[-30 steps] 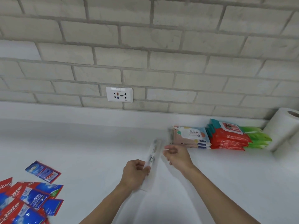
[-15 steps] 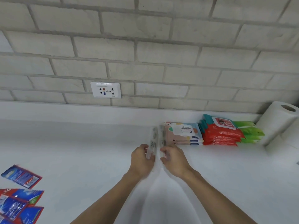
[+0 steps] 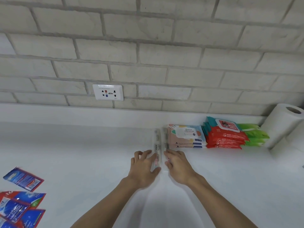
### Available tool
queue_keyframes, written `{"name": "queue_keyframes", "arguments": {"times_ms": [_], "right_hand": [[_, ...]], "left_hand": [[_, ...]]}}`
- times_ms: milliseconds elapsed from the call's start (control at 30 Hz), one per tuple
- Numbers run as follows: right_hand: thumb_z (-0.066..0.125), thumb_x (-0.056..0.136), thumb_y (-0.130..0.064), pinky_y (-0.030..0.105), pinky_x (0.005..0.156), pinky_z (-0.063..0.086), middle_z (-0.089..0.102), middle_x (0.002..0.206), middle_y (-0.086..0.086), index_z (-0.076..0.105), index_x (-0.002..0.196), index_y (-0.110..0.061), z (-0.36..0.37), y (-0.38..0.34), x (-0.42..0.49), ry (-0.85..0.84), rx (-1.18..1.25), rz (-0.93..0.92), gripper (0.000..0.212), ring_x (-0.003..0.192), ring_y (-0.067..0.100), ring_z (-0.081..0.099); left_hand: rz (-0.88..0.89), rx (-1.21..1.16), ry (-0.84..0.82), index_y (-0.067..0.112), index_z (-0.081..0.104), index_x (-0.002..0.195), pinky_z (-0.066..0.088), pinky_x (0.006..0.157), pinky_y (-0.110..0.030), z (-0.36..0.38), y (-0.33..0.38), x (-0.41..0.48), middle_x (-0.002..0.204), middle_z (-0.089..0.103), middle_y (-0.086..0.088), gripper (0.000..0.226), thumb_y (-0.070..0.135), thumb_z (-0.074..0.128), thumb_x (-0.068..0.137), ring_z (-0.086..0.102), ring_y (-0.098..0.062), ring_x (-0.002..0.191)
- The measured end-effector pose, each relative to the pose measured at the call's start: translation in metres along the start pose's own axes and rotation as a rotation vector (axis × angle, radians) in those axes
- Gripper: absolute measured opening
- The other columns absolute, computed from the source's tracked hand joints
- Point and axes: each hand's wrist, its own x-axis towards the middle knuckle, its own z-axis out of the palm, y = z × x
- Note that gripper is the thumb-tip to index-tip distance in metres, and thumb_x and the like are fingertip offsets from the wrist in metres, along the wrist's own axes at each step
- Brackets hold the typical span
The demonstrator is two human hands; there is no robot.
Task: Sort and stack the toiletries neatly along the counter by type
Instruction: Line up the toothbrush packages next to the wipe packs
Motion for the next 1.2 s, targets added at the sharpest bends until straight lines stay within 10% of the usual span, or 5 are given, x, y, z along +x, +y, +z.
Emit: {"name": "queue_keyframes", "arguments": {"times_ms": [767,1200], "right_hand": [[0.049,0.097,-0.022,0.034,0.109,0.036,0.047,0.142,-0.002,0.048,0.138,-0.018,-0.008,0.003,0.0,-0.043,-0.019,-0.011,0.041,0.127,0.027,0.041],[0.052,0.097,-0.028,0.023,0.107,0.032,0.051,0.129,-0.01,0.056,0.126,-0.029,-0.007,-0.061,-0.027,0.019,0.242,-0.133,0.03,0.124,0.012,0.042]], "left_hand": [[-0.061,0.0,-0.015,0.04,0.009,0.149,0.013,0.112,-0.038,0.007,0.004,0.002,0.157,0.014,0.011,0.059,0.055,0.029,0.095,0.01,-0.023,0.138],[-0.121,-0.17,0.131,0.036,0.027,0.146,0.021,0.109,-0.036,-0.028,-0.016,-0.064,0.153,0.024,0.015,0.053,0.046,0.042,0.097,0.018,-0.018,0.138]]}}
